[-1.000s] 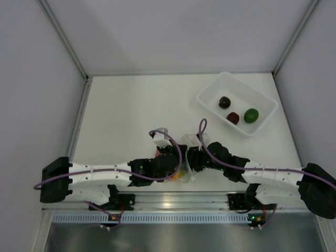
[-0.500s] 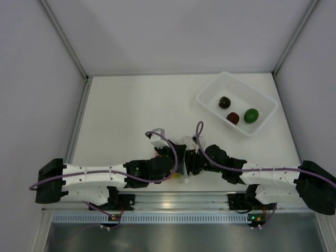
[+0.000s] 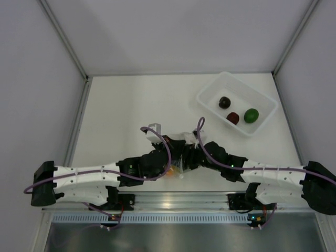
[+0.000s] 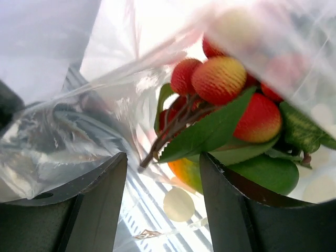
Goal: Open the zip-top bag and remove the fake food
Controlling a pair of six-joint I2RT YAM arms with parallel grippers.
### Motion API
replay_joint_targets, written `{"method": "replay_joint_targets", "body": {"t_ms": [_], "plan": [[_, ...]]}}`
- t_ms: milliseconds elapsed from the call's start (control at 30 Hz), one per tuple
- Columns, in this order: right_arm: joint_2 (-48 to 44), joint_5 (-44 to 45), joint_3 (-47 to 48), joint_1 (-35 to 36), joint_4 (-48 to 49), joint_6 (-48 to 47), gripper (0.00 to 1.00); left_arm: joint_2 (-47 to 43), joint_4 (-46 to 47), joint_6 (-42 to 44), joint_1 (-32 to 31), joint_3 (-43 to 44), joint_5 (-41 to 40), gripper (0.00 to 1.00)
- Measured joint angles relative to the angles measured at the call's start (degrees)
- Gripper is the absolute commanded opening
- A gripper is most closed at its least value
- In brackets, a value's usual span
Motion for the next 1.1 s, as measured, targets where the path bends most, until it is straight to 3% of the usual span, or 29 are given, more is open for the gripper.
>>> {"method": "replay_joint_targets", "body": {"t_ms": [200,367,533,667,833,1000,1100], "plan": [[-2.10,9.49,6.38,0.92,-10.97,-0.61,0.57,-0.17,3.74,1.90,0.85,0.98,-0.20,0.00],[-2.16,22.27,10.71,1.66,-23.39,-4.37,0.57,-4.24,9.88,-1.84,0.24,-6.29,3.17,0.00],[3.02,35.34,17.22,0.33,-36.63,-9.27,0.57,-9.81,11.58,-4.85,-0.66,-12.87,4.46,0.00],[7.02,39.93,20.26,-1.88,-42.29,-12.44,0.54,-11.23,11.78,-5.35,-0.66,-13.99,4.11,0.00],[3.02,31.95,18.10,-2.34,-39.43,-14.58,0.51,-7.67,11.93,-4.17,-0.66,-13.73,3.87,0.00],[-5.97,17.14,9.84,-2.32,-28.94,-11.02,0.49,-1.53,11.96,-3.32,-0.68,-11.39,3.37,0.00],[-5.44,10.43,6.54,-2.32,-21.62,-7.08,0.48,1.38,12.83,-3.32,-0.72,-9.99,2.75,0.00]]}}
